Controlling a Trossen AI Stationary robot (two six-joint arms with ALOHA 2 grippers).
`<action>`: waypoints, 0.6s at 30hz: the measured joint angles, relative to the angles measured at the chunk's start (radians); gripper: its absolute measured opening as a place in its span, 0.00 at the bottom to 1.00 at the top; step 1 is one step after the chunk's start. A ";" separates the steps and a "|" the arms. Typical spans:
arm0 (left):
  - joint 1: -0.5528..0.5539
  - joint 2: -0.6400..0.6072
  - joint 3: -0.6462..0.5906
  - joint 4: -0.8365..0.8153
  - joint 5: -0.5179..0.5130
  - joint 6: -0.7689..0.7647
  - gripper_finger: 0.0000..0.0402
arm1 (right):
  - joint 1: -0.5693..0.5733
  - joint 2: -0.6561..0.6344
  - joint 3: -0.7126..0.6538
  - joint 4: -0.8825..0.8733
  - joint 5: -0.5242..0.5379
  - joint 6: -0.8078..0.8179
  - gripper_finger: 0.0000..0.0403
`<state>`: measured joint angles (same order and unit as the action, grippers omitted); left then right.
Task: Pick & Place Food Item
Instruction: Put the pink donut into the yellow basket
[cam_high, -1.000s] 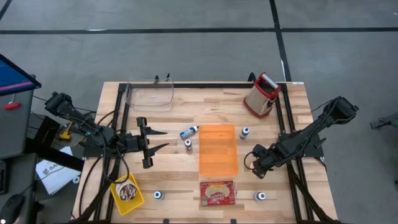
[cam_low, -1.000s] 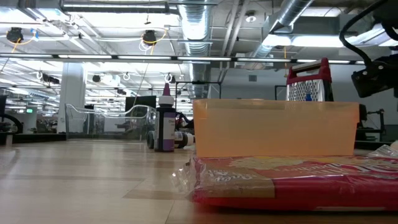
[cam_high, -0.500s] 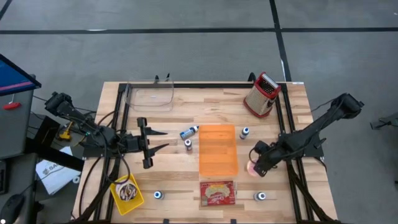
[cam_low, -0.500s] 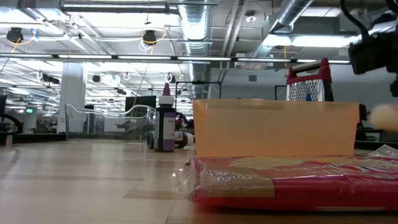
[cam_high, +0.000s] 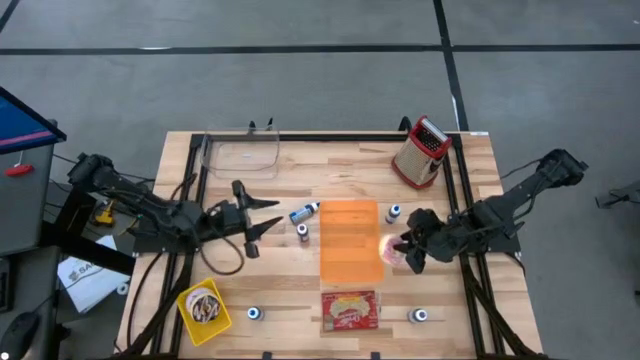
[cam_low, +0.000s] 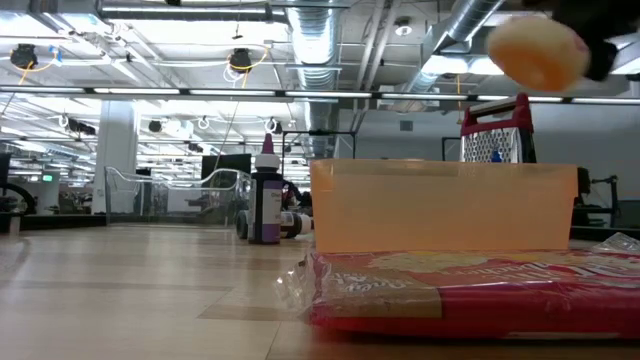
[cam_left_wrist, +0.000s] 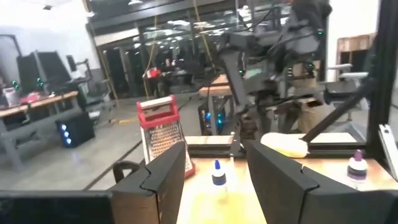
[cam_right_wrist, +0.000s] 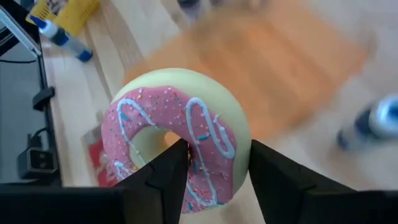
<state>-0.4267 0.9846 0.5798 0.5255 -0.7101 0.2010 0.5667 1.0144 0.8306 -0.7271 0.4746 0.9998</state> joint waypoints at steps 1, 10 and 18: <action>0.010 0.017 0.007 0.000 0.000 -0.012 0.42 | 0.000 0.021 0.026 0.000 0.027 -0.034 0.39; 0.017 0.213 0.131 -0.044 -0.187 -0.024 0.42 | 0.000 0.247 0.246 0.003 0.271 -0.340 0.39; 0.010 0.257 0.178 -0.046 -0.259 -0.228 0.55 | -0.040 0.414 0.333 0.005 0.355 -0.495 0.39</action>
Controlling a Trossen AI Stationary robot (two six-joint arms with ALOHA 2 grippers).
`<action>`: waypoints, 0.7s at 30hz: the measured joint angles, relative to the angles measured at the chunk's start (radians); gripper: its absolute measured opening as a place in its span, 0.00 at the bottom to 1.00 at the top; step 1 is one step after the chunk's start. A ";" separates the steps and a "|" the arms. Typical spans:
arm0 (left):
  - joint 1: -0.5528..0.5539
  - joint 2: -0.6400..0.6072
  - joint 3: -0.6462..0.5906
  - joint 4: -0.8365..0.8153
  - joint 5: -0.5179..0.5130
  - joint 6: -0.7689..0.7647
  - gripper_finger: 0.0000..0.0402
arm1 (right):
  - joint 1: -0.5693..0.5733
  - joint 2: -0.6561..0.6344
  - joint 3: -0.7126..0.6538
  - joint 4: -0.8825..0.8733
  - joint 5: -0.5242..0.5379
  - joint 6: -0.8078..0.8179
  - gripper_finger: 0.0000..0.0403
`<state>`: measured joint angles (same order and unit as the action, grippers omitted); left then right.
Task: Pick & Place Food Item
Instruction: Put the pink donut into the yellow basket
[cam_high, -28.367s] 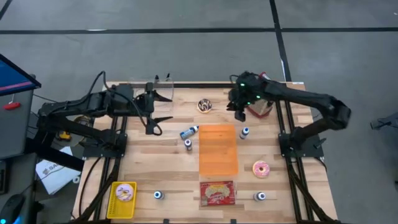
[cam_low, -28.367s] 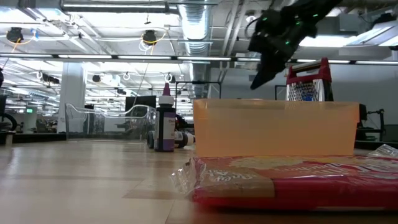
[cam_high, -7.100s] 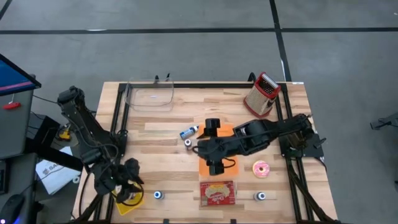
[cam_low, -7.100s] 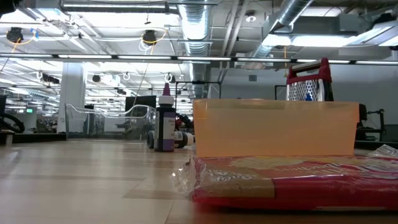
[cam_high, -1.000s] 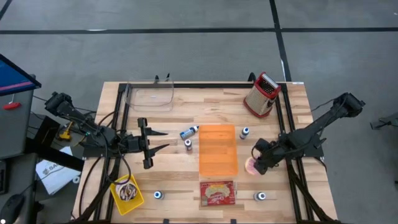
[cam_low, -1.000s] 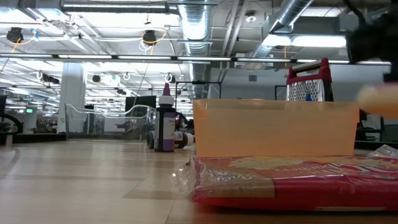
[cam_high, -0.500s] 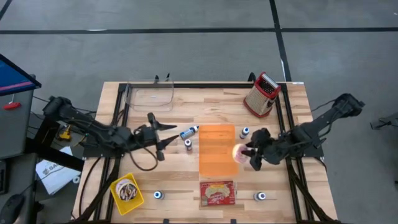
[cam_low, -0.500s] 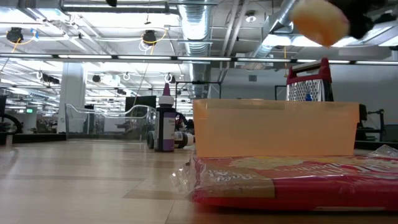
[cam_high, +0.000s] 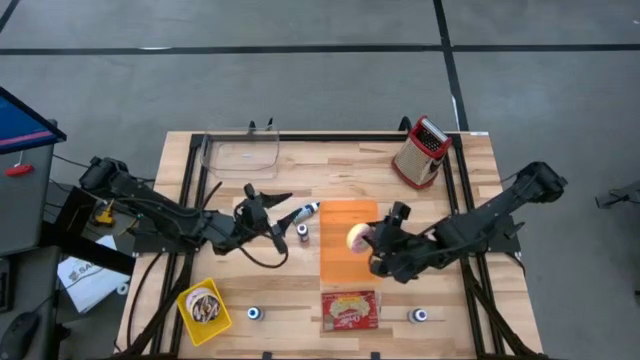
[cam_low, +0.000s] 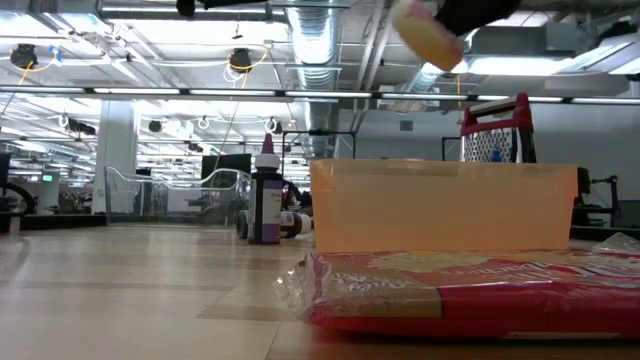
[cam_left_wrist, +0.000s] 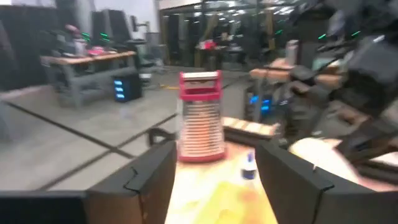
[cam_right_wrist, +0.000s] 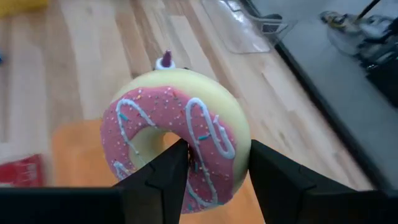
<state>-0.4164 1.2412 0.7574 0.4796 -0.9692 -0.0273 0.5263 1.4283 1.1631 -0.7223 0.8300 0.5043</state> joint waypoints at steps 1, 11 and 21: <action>0.001 -0.001 0.000 -0.012 0.030 -0.022 0.57 | -0.004 0.015 0.010 -0.006 0.005 -0.017 0.39; 0.003 0.000 0.000 -0.171 0.092 -0.151 0.76 | -0.054 0.118 0.169 0.107 0.014 -0.284 0.39; 0.003 0.022 -0.001 -0.125 0.135 -0.215 0.76 | -0.116 0.195 0.244 0.210 0.012 -0.489 0.39</action>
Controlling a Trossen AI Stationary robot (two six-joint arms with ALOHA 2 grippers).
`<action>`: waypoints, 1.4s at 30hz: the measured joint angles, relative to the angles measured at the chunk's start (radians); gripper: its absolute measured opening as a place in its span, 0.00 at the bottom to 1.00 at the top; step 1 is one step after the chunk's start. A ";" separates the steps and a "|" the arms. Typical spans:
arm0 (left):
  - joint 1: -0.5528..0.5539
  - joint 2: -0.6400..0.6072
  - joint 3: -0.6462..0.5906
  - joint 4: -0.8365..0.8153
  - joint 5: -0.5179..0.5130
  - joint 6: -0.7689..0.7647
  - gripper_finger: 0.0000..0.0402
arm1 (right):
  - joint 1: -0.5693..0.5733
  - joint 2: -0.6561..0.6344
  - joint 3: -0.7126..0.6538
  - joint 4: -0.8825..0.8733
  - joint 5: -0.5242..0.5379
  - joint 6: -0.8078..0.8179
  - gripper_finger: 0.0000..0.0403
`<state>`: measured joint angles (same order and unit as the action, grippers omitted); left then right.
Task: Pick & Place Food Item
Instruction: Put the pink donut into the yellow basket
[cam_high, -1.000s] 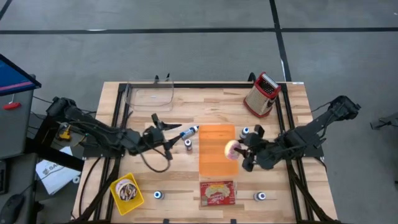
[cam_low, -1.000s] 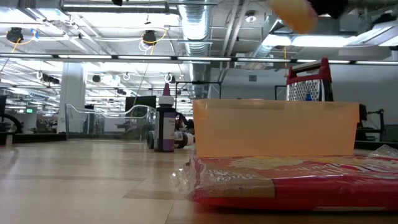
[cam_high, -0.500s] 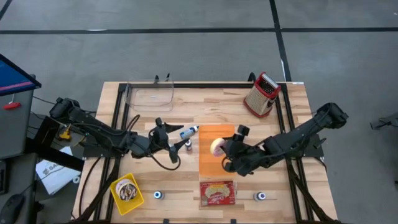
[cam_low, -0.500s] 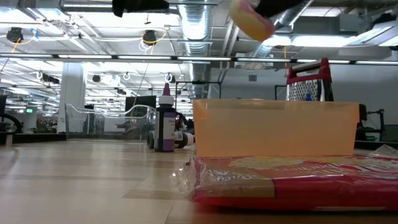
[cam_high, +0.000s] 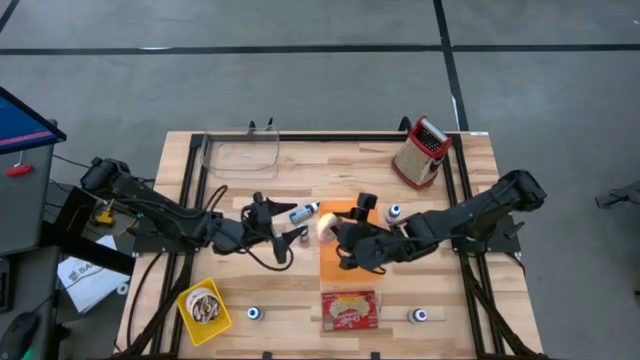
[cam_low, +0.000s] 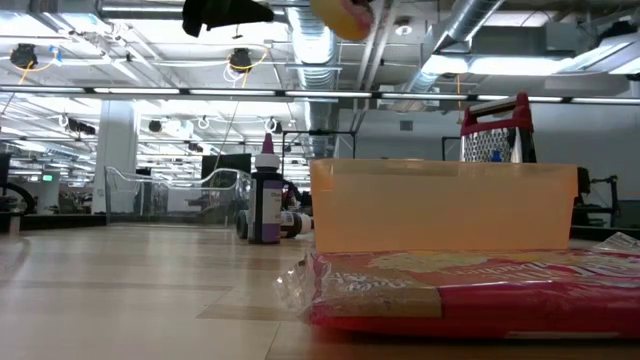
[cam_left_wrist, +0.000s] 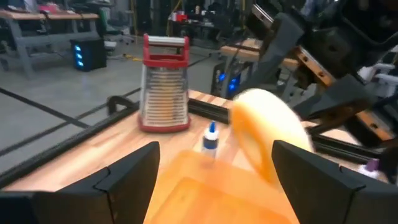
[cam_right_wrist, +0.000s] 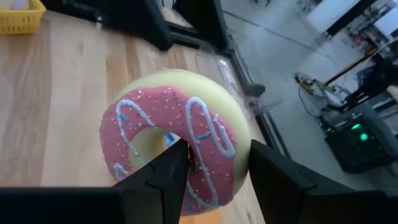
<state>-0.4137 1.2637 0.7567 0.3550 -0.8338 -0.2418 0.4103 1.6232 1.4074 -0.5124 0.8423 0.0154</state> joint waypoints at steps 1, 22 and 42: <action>0.000 0.013 0.000 0.015 0.009 -0.002 0.76 | -0.004 0.003 0.000 0.018 -0.001 -0.024 0.39; 0.053 0.013 0.000 0.063 0.004 0.078 0.85 | -0.082 0.019 0.000 0.047 0.079 -0.210 0.39; 0.120 0.069 0.000 0.108 0.150 -0.003 0.88 | -0.085 0.019 0.000 0.143 0.075 -0.320 0.39</action>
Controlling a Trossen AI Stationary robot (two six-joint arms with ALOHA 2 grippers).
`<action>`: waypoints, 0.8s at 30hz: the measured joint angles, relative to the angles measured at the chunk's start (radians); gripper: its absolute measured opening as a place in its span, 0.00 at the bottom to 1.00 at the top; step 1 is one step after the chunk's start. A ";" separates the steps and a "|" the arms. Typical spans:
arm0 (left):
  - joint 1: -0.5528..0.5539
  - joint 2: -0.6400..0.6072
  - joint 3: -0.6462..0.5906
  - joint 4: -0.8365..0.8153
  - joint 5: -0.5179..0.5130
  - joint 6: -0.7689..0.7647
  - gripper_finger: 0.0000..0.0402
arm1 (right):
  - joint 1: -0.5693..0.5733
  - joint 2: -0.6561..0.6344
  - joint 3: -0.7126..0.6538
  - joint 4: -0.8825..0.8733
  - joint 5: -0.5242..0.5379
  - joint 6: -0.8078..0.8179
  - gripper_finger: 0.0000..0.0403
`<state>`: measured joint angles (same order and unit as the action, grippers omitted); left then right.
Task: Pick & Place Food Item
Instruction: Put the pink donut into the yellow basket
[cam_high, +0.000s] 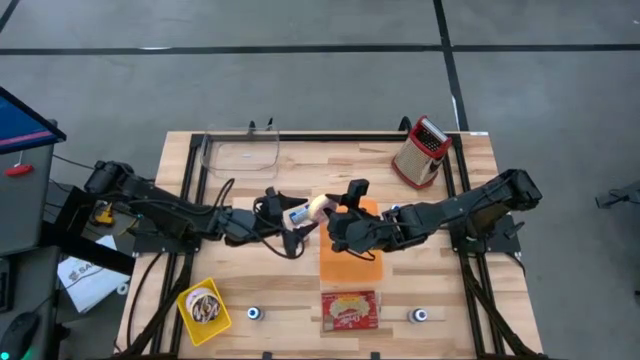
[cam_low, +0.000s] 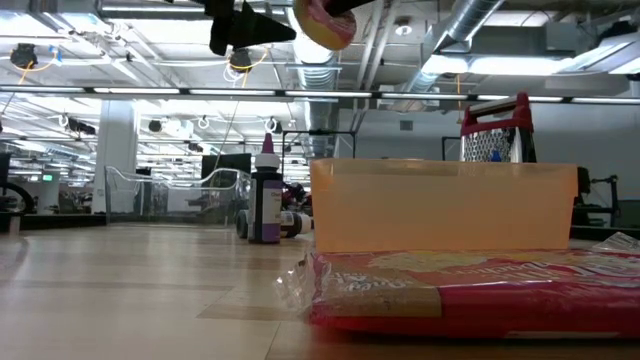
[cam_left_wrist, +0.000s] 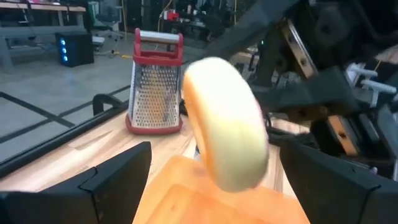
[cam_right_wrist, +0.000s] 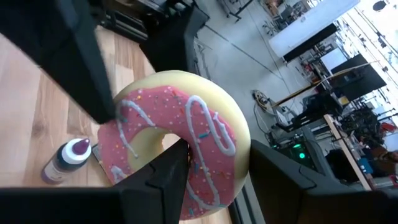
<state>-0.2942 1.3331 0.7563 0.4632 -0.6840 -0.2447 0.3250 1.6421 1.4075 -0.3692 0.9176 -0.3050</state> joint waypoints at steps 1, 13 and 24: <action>0.004 0.005 0.000 0.018 0.000 0.000 0.88 | 0.001 0.000 0.000 -0.001 -0.001 -0.002 0.39; 0.012 0.006 0.000 0.028 0.006 0.000 0.79 | 0.009 0.000 0.000 0.019 -0.004 -0.017 0.39; 0.028 0.006 0.000 0.062 0.064 -0.025 0.61 | 0.009 0.000 0.000 0.043 -0.034 -0.021 0.39</action>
<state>-0.2657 1.3392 0.7563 0.5255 -0.6201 -0.2695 0.3336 1.6421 1.4071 -0.3264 0.8837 -0.3256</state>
